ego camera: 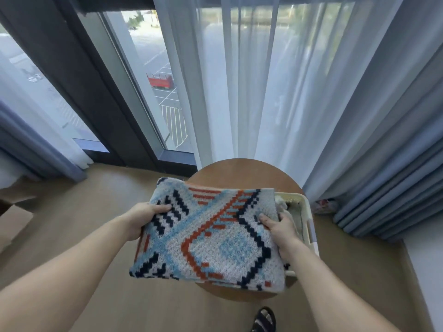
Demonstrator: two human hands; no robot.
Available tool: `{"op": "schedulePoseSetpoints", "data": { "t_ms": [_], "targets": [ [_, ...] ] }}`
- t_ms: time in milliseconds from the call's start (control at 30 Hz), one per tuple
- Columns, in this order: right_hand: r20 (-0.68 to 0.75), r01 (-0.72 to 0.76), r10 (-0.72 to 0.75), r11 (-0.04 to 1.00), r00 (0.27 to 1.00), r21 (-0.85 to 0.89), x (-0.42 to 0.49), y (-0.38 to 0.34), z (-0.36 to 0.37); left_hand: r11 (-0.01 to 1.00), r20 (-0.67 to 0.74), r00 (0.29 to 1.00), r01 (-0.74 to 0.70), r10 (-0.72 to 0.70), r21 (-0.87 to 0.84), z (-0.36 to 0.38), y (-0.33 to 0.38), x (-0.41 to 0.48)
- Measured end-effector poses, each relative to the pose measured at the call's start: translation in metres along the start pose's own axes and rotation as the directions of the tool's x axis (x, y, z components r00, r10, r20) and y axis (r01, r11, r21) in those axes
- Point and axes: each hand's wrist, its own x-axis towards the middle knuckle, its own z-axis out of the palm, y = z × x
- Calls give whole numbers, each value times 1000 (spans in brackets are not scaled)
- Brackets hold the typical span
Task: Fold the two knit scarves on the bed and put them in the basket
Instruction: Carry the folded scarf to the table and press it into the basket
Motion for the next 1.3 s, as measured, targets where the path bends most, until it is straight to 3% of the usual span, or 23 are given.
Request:
{"op": "schedulePoseSetpoints", "data": {
  "t_ms": [167,267,400,567,700,800,900,1033,1100,1167,1233,1300],
  "targets": [
    [70,-143,142,989,987,22,42,20,7,995,-66,993,101,-100,19,4,10,21],
    [31,-161,161,987,986,-15,55,18,-2,992,-52,991,127,-127,10,18,14,35],
    [-98,-105,99,993,990,-60,68,9,-42,992,14,992,125,-125,18,59,25,64],
    [-305,-64,-21,962,952,-267,73,3,-92,991,94,988,120,-125,58,117,30,94],
    [-369,-28,-135,914,919,-404,73,12,-105,987,47,988,146,-149,70,145,9,112],
    [-375,-25,-205,851,904,-524,71,15,-97,984,-63,988,144,-138,105,154,-9,120],
    [-359,-24,-271,769,893,-639,71,17,-89,979,-155,983,121,-95,166,158,-12,121],
    [-332,-99,-246,650,911,-753,72,13,-88,922,-237,970,36,61,386,164,-13,124],
    [-328,-158,-240,535,914,-830,71,8,-86,871,-250,965,58,76,488,171,-14,121],
    [-305,-153,-401,368,864,-917,69,1,-81,821,-251,960,45,121,569,182,-18,117],
    [-149,-17,-631,210,761,-978,78,-1,-76,681,-241,901,-78,361,728,192,-25,117],
    [91,168,-684,47,724,-985,86,2,-70,439,-91,799,-228,595,869,199,-31,121]
  ]
}}
